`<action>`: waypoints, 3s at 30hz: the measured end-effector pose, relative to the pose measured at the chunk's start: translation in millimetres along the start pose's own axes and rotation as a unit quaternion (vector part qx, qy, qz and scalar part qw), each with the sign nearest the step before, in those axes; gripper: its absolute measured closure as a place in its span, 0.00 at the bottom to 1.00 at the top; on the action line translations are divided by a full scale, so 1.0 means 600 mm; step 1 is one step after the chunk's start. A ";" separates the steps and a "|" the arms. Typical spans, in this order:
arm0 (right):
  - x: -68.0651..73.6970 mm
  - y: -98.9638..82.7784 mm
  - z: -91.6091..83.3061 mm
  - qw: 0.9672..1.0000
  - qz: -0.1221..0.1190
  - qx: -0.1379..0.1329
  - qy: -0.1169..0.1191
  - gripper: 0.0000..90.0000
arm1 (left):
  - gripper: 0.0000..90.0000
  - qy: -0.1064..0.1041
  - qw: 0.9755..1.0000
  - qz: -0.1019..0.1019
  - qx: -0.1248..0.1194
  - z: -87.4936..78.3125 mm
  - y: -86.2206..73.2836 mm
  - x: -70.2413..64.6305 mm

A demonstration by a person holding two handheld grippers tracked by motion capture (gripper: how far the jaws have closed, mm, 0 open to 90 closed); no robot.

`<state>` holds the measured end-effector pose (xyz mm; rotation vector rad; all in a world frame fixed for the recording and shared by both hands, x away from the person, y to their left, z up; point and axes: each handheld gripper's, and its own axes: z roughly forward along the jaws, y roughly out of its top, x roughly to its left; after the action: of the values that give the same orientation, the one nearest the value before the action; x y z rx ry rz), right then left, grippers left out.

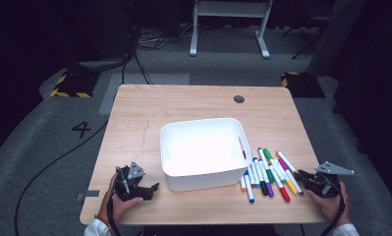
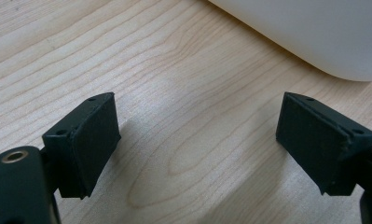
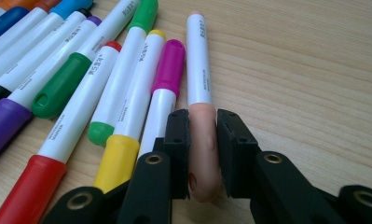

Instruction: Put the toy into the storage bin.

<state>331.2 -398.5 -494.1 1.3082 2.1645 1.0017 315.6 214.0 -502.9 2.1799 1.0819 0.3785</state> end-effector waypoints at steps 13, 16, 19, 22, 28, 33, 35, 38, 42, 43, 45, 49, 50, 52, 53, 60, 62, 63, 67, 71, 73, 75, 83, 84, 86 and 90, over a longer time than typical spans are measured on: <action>-0.017 0.024 -0.010 0.999 0.015 -0.040 0.006 0.83 | 0.15 0.003 1.000 0.002 -0.002 0.000 0.000 0.000; -0.016 0.037 -0.022 0.998 0.012 -0.060 0.010 0.83 | 0.15 0.003 1.000 0.002 -0.002 0.000 0.000 0.000; -0.010 0.054 -0.036 0.997 0.000 -0.076 0.019 0.83 | 0.15 0.003 1.000 0.002 -0.002 0.000 0.000 0.000; -0.005 0.064 -0.041 0.996 -0.005 -0.082 0.025 0.83 | 0.15 0.004 1.000 0.002 -0.002 0.000 0.000 0.000; 0.009 0.103 -0.059 0.993 -0.028 -0.108 0.049 0.83 | 0.15 0.004 1.000 0.002 -0.002 0.000 0.000 0.000; 0.029 0.157 -0.072 0.987 -0.065 -0.127 0.077 0.83 | 0.15 0.003 1.000 0.002 -0.002 0.000 0.000 0.000; 0.034 0.167 -0.074 0.986 -0.072 -0.128 0.084 0.83 | 0.15 0.004 1.000 0.002 -0.002 0.000 0.000 0.000; 0.054 0.198 -0.074 0.982 -0.095 -0.130 0.101 0.83 | 0.15 0.002 1.000 0.002 -0.001 0.000 0.000 0.000; 0.083 0.232 -0.066 0.976 -0.124 -0.126 0.127 0.83 | 0.15 0.004 1.000 0.002 -0.001 0.000 0.000 0.000; 0.089 0.237 -0.063 0.975 -0.128 -0.125 0.133 0.83 | 0.15 0.003 1.000 0.002 -0.002 0.000 0.000 0.000; 0.104 0.250 -0.055 0.972 -0.143 -0.120 0.143 0.83 | 0.15 0.003 1.000 0.002 -0.002 0.000 0.000 0.000; 0.145 0.276 -0.038 0.965 -0.173 -0.106 0.167 0.83 | 0.15 0.003 1.000 0.002 -0.002 0.000 0.000 0.000; 0.145 0.276 -0.038 0.965 -0.173 -0.106 0.167 0.83 | 0.15 0.003 1.000 0.002 -0.002 0.000 0.000 0.000; 0.160 0.285 -0.031 0.962 -0.180 -0.101 0.179 0.83 | 0.15 0.003 1.000 0.002 -0.002 0.000 0.000 0.000; 0.166 0.291 -0.027 0.960 -0.185 -0.101 0.185 0.83 | 0.15 0.003 1.000 0.002 -0.002 0.000 0.000 0.000; 0.209 0.324 0.014 0.945 -0.227 -0.074 0.223 0.83 | 0.15 0.003 1.000 0.002 -0.002 0.000 0.000 0.000; 0.225 0.336 0.033 0.939 -0.244 -0.060 0.237 0.83 | 0.15 0.003 1.000 0.002 -0.002 0.000 0.000 0.000; 0.230 0.339 0.039 0.937 -0.250 -0.055 0.239 0.83 | 0.15 0.003 1.000 0.002 -0.002 0.000 0.000 0.000; 0.252 0.349 0.062 0.926 -0.278 -0.033 0.252 0.83 | 0.15 0.003 1.000 0.002 -0.002 0.000 0.000 0.000; 0.271 0.353 0.082 0.917 -0.293 -0.013 0.269 0.83 | 0.15 0.003 1.000 0.002 -0.002 0.000 0.000 0.000; 0.277 0.353 0.090 0.912 -0.306 -0.002 0.274 0.83 | 0.15 0.003 1.000 0.002 -0.002 0.000 0.000 0.000; 0.285 0.352 0.097 0.905 -0.319 0.012 0.282 0.83 | 0.15 0.003 1.000 0.002 -0.002 0.000 0.000 0.000; 0.304 0.342 0.103 0.881 -0.353 0.060 0.309 0.83 | 0.15 0.003 1.000 0.002 -0.002 0.000 0.000 0.000; 0.304 0.342 0.103 0.881 -0.353 0.060 0.309 0.83 | 0.15 0.003 1.000 0.002 -0.002 0.000 0.000 0.000; 0.306 0.339 0.104 0.877 -0.358 0.068 0.314 0.83 | 0.15 0.003 1.000 0.002 -0.002 0.000 0.000 0.000; 0.306 0.337 0.105 0.873 -0.359 0.074 0.321 0.83 | 0.15 0.003 1.000 0.002 -0.002 0.000 0.000 0.000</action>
<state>404.0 -153.1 -379.9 0.0975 2.9091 1.0267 315.8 214.0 -502.8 2.1793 1.0800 0.3893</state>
